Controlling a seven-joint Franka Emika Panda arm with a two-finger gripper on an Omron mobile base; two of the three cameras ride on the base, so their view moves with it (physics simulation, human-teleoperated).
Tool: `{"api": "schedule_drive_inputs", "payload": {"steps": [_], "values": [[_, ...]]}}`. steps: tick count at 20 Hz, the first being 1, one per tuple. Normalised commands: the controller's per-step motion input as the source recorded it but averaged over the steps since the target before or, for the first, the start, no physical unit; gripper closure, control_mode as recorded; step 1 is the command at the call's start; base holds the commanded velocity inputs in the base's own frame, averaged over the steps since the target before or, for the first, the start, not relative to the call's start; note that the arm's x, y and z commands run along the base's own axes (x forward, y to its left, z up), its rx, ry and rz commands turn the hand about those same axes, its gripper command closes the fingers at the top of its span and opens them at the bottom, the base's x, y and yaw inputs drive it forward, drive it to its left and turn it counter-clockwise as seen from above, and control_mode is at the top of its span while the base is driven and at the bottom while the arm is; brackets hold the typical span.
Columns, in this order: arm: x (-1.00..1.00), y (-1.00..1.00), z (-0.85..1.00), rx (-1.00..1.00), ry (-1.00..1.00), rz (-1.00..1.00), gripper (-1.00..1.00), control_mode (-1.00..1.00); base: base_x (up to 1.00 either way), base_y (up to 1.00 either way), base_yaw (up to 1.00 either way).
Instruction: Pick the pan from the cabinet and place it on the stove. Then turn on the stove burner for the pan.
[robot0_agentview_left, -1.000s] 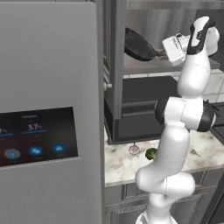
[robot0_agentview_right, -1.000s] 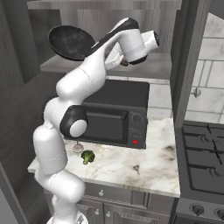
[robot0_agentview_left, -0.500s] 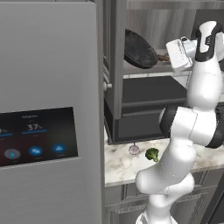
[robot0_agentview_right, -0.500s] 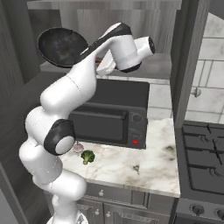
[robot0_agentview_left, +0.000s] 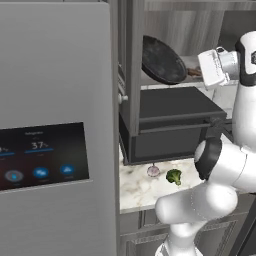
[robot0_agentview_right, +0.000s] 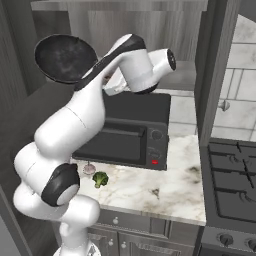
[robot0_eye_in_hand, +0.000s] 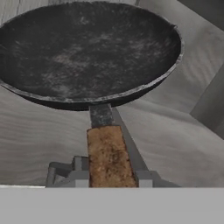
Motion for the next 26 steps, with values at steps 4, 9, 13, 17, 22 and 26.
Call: {"api": "schedule_drive_inputs", "payload": {"steps": [4, 9, 13, 17, 22, 26], "values": [[-0.61, 0.0, -0.01, 0.0, 0.0, -0.03, 1.0, -1.0, 0.0, 0.0, 0.0], [-0.61, 0.0, -0.03, 0.0, 0.0, -0.03, 1.0, -1.0, 0.0, 0.0, 0.0], [-0.59, 0.0, -0.01, 0.0, -0.01, -0.03, 1.0, -1.0, 0.0, 0.0, 0.0], [-0.63, -0.02, -0.05, 0.0, 0.0, -0.03, 1.0, -1.0, 0.0, 0.0, 0.0], [-0.62, -0.01, -0.12, 0.0, 0.0, -0.03, 1.0, -1.0, 0.0, 0.0, 0.0], [-0.23, 0.0, -0.03, 0.0, 0.0, 0.0, 1.0, -1.0, 0.0, 0.0, 0.0]]}}
